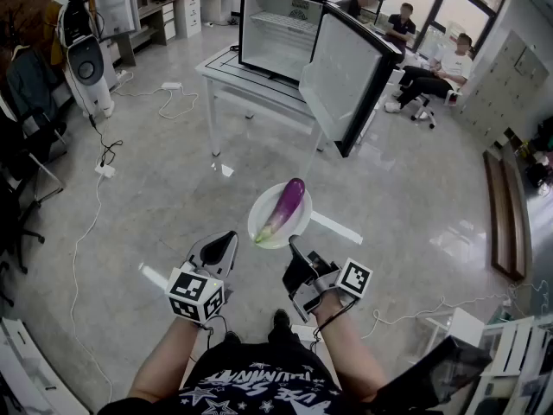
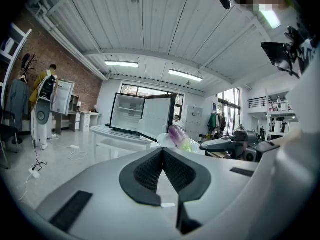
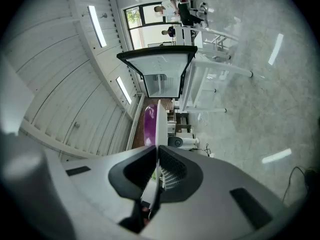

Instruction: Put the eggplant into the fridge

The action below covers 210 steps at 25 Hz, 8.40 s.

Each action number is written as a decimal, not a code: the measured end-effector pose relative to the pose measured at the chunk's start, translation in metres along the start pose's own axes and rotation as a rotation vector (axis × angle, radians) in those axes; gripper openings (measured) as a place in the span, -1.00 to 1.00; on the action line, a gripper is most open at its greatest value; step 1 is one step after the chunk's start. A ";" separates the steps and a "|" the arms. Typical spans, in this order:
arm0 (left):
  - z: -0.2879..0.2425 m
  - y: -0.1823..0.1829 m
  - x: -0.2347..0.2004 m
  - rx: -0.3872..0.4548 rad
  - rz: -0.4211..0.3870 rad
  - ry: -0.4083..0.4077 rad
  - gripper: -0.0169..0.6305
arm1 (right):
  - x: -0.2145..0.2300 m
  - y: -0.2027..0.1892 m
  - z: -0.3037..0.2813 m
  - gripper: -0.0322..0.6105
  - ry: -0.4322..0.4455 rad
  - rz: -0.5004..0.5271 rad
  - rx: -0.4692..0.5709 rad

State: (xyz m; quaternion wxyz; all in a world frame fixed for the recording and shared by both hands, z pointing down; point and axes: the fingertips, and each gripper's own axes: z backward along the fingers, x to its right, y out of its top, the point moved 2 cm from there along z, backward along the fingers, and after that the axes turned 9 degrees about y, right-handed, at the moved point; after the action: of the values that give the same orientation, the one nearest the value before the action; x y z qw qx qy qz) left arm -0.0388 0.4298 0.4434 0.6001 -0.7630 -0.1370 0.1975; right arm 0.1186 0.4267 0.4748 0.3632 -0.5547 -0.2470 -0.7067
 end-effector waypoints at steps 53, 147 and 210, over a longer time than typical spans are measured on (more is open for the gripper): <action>0.058 -0.025 -0.063 -0.021 0.005 -0.003 -0.92 | 0.020 -0.082 -0.030 -0.84 -0.026 0.009 -0.018; -0.439 0.114 -0.310 -0.047 -0.043 -0.111 -0.92 | 0.162 0.265 -0.427 -0.84 -0.066 0.015 0.103; -0.735 0.170 -0.432 -0.104 -0.081 -0.114 -0.92 | 0.269 0.468 -0.669 -0.84 -0.048 -0.024 0.106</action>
State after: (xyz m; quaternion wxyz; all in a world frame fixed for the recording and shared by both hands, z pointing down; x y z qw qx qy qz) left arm -0.0832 -0.4370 0.4857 0.5586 -0.7743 -0.2119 0.2088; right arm 0.0498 -0.4281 0.5325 0.3778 -0.5483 -0.2993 -0.6834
